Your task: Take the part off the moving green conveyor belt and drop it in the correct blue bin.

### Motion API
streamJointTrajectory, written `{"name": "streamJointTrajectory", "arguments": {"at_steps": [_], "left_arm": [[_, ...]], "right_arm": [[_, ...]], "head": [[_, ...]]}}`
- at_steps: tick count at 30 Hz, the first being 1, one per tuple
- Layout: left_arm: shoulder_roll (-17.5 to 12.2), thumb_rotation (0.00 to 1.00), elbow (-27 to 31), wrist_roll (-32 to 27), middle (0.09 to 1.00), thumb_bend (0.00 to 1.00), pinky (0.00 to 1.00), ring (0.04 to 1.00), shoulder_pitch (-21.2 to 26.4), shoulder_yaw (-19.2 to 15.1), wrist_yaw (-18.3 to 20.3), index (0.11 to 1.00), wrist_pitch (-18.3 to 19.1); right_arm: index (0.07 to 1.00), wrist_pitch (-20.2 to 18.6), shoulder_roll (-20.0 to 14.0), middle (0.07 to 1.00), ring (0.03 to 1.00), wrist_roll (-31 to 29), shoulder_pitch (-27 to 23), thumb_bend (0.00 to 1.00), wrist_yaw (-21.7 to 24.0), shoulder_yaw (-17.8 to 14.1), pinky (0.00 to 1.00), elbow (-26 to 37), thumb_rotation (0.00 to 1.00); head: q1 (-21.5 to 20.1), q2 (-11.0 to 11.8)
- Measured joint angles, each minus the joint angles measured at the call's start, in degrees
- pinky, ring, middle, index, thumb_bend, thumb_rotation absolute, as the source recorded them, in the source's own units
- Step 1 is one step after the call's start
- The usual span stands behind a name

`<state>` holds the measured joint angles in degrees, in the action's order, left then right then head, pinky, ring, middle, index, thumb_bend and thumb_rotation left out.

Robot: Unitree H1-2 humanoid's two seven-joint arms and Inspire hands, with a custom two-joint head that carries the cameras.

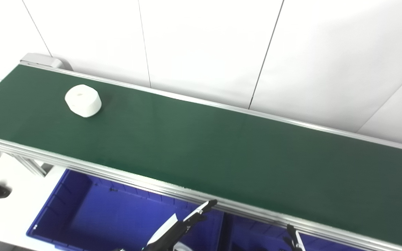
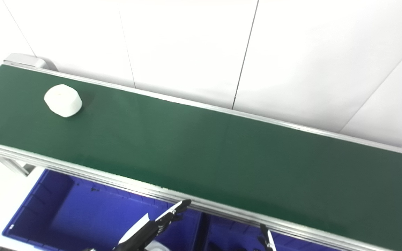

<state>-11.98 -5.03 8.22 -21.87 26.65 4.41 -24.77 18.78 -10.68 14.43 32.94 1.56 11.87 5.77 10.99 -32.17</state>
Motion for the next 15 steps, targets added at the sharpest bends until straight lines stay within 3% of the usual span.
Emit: {"name": "streamJointTrajectory", "arguments": {"at_steps": [7, 15], "left_arm": [[-1.7, 0.39, -0.2, 0.1, 0.994, 0.94, 0.92, 0.973, 0.8, 2.5, -3.0, 0.956, 0.0], [-1.8, 0.39, -0.1, 0.4, 0.994, 0.95, 0.91, 0.974, 0.8, 3.8, -5.5, 0.954, 0.0]], "right_arm": [[1.000, 0.0, 0.0, 0.991, 0.949, -1.3, 0.0, 0.83, 0.1, -0.1, 0.83, -0.1, 0.37], [1.000, 0.0, 0.0, 0.991, 0.946, -0.9, 0.2, 0.83, 0.1, -0.4, 0.81, 0.1, 0.37]], "head": [[-0.7, 0.1], [-1.6, -1.5]]}}
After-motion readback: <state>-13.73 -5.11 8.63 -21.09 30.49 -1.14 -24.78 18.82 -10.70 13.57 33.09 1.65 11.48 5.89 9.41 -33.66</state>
